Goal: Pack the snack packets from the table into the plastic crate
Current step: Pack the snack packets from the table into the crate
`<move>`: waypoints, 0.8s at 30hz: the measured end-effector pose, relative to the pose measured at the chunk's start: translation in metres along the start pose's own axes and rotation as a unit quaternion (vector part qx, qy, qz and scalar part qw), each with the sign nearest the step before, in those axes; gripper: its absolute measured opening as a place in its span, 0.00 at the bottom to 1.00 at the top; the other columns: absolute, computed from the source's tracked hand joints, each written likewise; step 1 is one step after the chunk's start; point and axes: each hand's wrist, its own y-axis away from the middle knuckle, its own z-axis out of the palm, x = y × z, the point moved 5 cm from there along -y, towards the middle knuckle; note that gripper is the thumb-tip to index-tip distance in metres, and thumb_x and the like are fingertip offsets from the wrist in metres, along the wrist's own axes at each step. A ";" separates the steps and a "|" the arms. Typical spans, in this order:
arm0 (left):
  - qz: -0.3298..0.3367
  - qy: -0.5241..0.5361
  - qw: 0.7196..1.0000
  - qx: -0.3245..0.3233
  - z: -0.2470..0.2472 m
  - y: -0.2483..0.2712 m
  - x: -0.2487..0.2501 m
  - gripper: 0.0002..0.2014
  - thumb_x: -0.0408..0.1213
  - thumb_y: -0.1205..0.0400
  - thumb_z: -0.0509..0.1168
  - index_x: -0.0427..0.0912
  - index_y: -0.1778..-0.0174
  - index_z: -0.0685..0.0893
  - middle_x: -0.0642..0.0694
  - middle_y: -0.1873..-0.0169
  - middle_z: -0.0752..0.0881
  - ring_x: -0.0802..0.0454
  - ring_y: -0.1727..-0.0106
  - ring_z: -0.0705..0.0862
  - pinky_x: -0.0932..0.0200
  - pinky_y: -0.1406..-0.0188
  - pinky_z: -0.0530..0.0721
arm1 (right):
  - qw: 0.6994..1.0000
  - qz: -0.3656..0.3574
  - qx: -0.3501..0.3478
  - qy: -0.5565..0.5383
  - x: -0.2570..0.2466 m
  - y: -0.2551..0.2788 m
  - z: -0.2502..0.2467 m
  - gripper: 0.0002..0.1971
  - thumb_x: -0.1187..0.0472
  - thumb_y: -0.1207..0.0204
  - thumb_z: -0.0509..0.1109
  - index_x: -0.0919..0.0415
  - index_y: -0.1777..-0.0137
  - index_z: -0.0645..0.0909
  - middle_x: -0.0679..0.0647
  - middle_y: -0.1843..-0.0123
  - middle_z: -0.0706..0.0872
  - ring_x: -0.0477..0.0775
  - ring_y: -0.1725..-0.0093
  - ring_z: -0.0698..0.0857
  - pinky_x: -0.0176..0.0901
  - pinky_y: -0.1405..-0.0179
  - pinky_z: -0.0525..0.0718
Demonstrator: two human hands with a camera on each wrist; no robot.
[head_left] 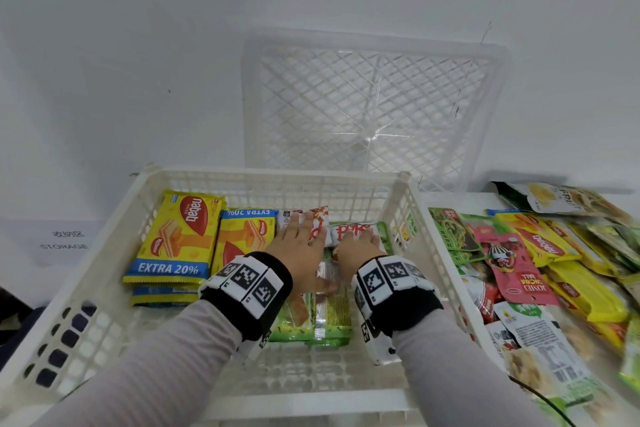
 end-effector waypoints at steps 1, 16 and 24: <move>0.001 0.000 1.000 -0.009 0.001 0.000 0.001 0.53 0.71 0.25 0.56 0.43 0.18 0.34 0.37 0.20 0.29 0.35 0.20 0.30 0.41 0.20 0.40 | 1.000 0.005 0.002 -0.004 -0.001 -0.002 0.004 0.32 0.59 0.15 0.56 0.64 0.17 0.43 0.68 0.17 0.42 0.68 0.17 0.44 0.63 0.20 0.53; -0.120 0.014 0.988 0.096 -0.051 0.032 -0.046 0.39 0.52 0.18 0.62 0.53 0.17 0.46 0.37 0.17 0.45 0.33 0.18 0.47 0.35 0.21 0.49 | 0.993 -0.073 0.091 0.007 -0.009 0.004 -0.018 0.25 0.62 0.20 0.59 0.65 0.24 0.62 0.66 0.24 0.66 0.67 0.25 0.65 0.58 0.29 0.71; -0.294 0.096 0.949 -0.056 -0.018 0.068 -0.086 0.65 0.69 0.35 0.70 0.42 0.19 0.32 0.31 0.20 0.33 0.24 0.21 0.38 0.21 0.28 0.54 | 0.991 -0.127 0.034 -0.004 -0.033 0.016 0.000 0.41 0.40 0.21 0.61 0.46 0.17 0.41 0.63 0.16 0.42 0.72 0.18 0.45 0.73 0.25 0.59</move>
